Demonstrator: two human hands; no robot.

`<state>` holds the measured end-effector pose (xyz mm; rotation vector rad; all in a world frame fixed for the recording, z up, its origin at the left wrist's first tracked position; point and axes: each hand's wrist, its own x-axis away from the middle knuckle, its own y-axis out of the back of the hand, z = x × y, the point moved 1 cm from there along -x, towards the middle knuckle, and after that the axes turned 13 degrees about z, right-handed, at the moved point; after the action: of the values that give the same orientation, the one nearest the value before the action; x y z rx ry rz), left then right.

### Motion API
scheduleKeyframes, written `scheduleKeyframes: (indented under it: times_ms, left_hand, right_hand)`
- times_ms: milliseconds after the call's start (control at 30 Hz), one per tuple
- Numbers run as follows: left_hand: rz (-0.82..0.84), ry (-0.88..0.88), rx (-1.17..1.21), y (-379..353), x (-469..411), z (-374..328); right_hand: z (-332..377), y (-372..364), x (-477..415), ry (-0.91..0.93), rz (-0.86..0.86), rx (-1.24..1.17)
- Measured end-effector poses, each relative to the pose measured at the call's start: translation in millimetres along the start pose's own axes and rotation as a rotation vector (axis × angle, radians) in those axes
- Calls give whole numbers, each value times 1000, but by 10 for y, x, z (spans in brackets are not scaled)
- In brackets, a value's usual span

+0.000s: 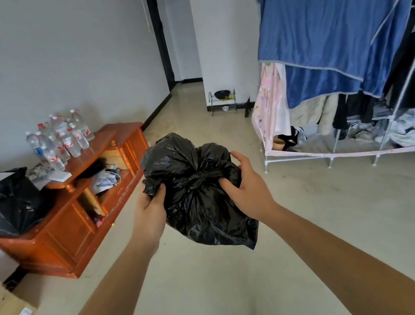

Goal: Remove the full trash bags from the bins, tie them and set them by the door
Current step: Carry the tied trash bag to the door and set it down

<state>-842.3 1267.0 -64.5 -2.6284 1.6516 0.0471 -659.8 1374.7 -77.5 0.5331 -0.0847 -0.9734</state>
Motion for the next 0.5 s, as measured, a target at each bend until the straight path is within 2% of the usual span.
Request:
scheduleKeyframes:
  times_ms: [233,500]
  left_hand:
    - [5,25,-22,3,-2190,70]
    - [-42,33,13,311,-4358,-19]
  right_hand:
    - [-582,146,-2069,4,15,-24]
    - [-787,129,-4411,7,96,-31]
